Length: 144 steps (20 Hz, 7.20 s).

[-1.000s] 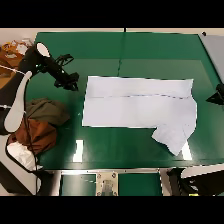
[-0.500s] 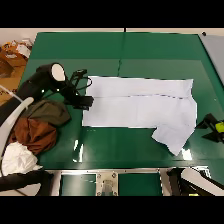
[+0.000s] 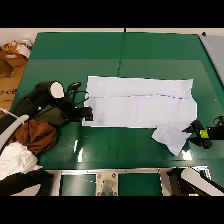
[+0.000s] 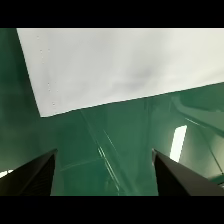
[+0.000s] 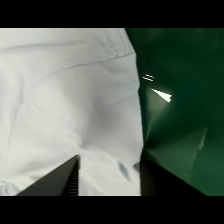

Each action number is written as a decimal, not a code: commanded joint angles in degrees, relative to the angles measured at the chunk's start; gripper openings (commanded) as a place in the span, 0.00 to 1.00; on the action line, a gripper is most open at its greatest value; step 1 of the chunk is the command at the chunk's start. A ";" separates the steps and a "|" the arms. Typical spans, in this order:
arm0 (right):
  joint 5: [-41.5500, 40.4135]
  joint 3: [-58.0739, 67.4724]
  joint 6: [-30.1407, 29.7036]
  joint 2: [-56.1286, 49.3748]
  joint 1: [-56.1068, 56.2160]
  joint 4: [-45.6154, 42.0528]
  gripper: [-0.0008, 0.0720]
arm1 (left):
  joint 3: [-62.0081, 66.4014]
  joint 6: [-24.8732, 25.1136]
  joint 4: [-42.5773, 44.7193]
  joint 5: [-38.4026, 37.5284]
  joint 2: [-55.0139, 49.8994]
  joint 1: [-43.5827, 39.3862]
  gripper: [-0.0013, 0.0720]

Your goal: Fold the shirts.

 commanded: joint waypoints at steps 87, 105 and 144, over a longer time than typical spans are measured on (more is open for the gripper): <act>6.88 63.23 -12.76 -40.09 8.92 10.49 0.46 | 38.03 11.30 -3.65 22.40 -28.94 9.70 0.97; 30.93 63.89 -34.53 -57.42 0.83 32.74 0.91 | 44.81 11.43 -8.59 -1.16 -27.98 14.82 0.04; 30.69 78.53 -11.08 -29.64 39.98 26.29 0.03 | 60.48 19.89 2.05 -22.62 -34.12 0.94 0.04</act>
